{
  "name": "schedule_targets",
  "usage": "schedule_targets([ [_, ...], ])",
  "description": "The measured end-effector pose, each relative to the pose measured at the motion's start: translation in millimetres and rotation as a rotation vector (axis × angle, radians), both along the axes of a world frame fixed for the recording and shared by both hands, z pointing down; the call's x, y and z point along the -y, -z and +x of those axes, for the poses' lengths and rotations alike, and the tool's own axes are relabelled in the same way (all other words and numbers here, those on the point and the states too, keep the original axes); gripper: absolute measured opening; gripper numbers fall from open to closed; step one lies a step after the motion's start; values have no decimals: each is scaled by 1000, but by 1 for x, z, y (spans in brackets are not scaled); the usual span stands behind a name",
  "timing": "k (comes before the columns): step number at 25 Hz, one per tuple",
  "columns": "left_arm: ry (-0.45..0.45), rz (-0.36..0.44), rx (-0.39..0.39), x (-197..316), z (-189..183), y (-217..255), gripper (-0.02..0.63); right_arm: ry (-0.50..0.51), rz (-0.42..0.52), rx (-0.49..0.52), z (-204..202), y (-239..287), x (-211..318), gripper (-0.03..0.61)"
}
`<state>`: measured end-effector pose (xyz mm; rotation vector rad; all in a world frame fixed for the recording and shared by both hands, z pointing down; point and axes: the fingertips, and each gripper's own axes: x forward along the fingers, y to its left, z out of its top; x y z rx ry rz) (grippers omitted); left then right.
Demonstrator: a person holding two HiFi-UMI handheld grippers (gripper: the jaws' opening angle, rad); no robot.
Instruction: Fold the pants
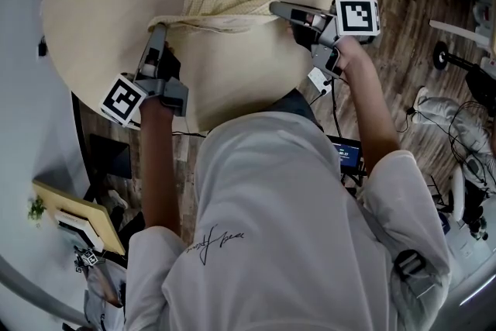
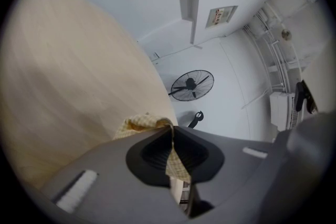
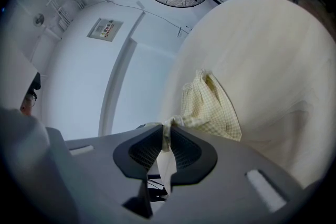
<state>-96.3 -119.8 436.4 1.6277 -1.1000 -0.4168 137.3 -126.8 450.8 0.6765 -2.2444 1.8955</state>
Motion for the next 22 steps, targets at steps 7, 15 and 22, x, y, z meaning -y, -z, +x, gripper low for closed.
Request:
schedule_targets([
  [7, -19, -7, 18, -1, -1, -6, 67, -47, -20, 31, 1, -3, 4, 46],
  [15, 10, -27, -5, -2, -4, -10, 67, -84, -38, 87, -1, -1, 4, 48],
  [22, 17, -15, 4, 16, -11, -13, 67, -147, -94, 170, -5, -5, 19, 48],
])
